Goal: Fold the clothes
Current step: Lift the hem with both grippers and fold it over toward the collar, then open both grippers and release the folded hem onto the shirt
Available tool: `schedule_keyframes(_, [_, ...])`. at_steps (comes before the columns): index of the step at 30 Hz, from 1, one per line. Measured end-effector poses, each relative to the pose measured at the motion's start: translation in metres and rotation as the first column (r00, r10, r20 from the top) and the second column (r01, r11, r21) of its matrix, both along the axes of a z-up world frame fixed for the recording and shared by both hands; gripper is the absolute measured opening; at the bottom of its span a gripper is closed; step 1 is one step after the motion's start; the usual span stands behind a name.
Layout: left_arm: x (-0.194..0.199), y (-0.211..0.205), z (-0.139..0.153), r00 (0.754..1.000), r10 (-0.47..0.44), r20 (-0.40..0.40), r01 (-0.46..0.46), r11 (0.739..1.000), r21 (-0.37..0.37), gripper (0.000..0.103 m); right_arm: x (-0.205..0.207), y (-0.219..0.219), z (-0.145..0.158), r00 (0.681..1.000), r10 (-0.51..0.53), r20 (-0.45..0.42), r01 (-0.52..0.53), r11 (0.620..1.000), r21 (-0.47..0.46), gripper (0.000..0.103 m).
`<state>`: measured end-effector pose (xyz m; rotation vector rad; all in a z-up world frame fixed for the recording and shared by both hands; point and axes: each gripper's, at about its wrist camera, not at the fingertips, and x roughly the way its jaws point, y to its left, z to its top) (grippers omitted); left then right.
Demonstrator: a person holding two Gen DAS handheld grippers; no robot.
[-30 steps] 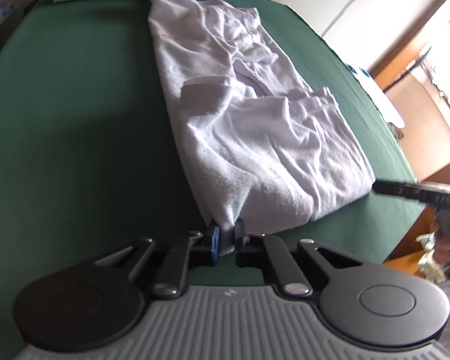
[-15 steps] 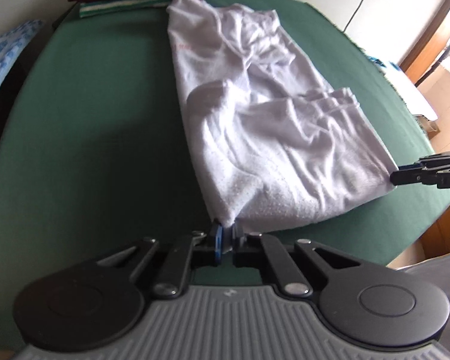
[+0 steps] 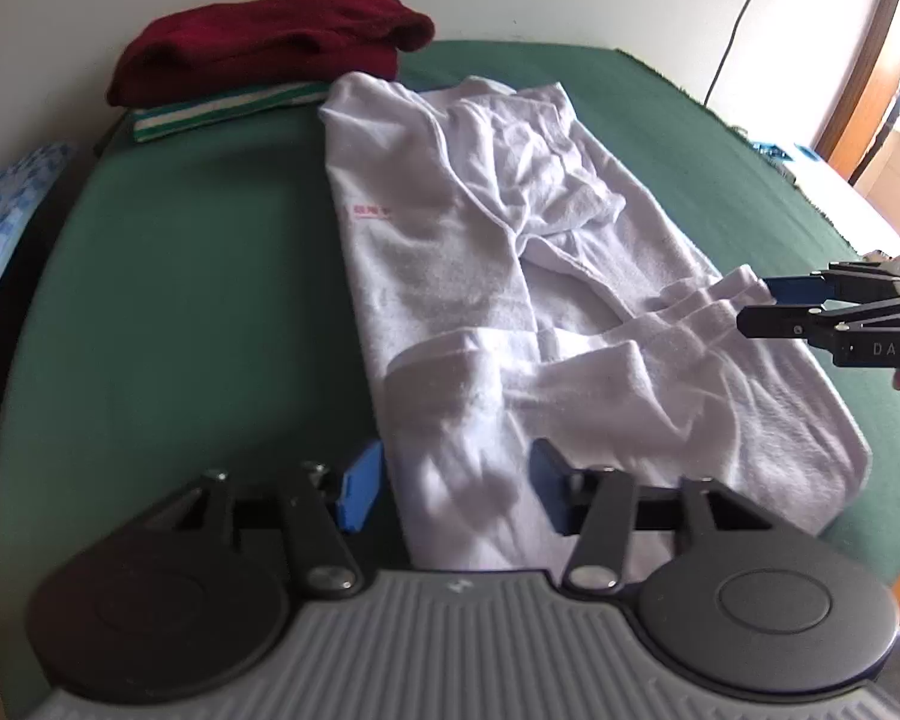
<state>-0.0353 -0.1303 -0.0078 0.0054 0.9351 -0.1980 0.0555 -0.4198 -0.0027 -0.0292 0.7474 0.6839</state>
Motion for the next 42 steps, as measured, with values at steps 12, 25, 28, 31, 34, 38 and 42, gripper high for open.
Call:
schedule_keyframes(12, [0.018,0.013,-0.012,1.0,-0.02,-0.015,0.019,0.998,-0.054,0.003,0.017,-0.01,-0.001,0.986,-0.06,-0.153,0.096,0.966,0.24,0.008])
schedule_keyframes(25, [0.028,0.012,-0.014,0.995,-0.084,0.048,0.087,0.995,-0.054,0.025,-0.012,0.034,0.017,0.992,-0.026,0.123,0.029,0.999,-0.025,0.054])
schedule_keyframes(28, [0.03,0.007,-0.016,0.994,-0.093,0.064,0.095,0.995,-0.025,0.028,-0.008,0.06,-0.003,0.987,0.064,0.146,-0.033,0.979,-0.202,0.011])
schedule_keyframes(31, [0.031,0.005,-0.017,0.994,-0.074,0.082,0.073,0.997,0.026,0.046,0.003,0.046,-0.007,0.995,-0.027,0.098,0.04,0.99,-0.138,0.0])
schedule_keyframes(34, [0.032,0.003,-0.019,0.993,-0.067,0.101,0.061,0.997,0.056,0.052,0.014,0.032,-0.01,0.992,-0.115,0.043,0.118,0.99,-0.075,0.0])
schedule_keyframes(38, [0.035,0.005,-0.019,0.993,-0.06,0.106,0.053,0.997,0.063,0.057,0.015,0.027,-0.01,0.992,-0.127,0.02,0.127,0.991,-0.041,0.0])
schedule_keyframes(42, [0.024,0.005,0.0,0.983,-0.032,0.179,0.008,0.991,0.131,0.052,0.004,0.019,0.005,0.984,-0.167,0.059,0.168,0.986,-0.006,0.011])
